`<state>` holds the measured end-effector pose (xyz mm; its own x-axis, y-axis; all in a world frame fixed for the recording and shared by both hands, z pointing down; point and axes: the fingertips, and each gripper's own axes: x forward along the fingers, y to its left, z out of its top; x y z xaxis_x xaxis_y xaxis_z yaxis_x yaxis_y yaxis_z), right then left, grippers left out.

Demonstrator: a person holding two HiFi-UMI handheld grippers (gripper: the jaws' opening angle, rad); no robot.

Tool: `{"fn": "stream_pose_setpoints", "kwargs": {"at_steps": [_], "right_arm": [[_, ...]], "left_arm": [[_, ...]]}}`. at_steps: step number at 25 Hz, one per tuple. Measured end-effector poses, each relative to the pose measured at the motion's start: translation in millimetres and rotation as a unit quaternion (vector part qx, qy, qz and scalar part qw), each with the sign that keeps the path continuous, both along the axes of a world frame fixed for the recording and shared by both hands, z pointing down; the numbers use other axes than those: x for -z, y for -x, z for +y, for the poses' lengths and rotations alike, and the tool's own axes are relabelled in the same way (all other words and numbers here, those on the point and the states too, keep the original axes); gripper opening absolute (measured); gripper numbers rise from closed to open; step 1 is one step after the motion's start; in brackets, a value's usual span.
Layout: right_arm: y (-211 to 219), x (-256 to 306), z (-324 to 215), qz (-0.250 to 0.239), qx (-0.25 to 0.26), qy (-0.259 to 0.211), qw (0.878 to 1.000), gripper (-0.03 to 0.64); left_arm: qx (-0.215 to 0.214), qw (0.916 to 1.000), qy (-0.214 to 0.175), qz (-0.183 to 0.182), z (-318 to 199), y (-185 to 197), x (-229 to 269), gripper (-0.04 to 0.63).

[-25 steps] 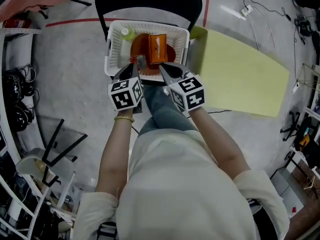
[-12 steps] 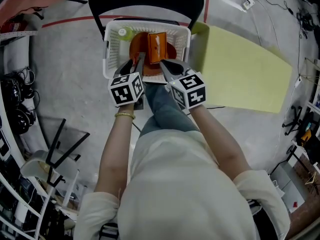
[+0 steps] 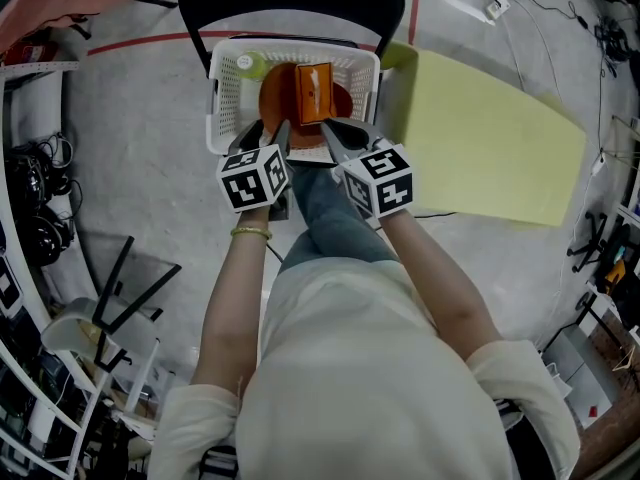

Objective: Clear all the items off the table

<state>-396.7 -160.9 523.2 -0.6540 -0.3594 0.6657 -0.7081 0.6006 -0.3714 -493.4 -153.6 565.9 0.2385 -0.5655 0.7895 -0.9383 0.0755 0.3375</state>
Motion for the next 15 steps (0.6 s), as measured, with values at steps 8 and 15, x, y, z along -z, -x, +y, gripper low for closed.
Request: {"fn": "stream_pose_setpoints", "kwargs": {"at_steps": [8, 15], "right_arm": [[-6, 9, 10, -0.001, -0.007, -0.01, 1.0, -0.002], [-9, 15, 22, -0.002, -0.008, -0.022, 1.0, -0.002]], "left_arm": [[0.003, 0.9999, -0.011, -0.002, 13, 0, 11, 0.198], [-0.005, 0.9992, -0.033, -0.021, 21, -2, 27, 0.101]]}}
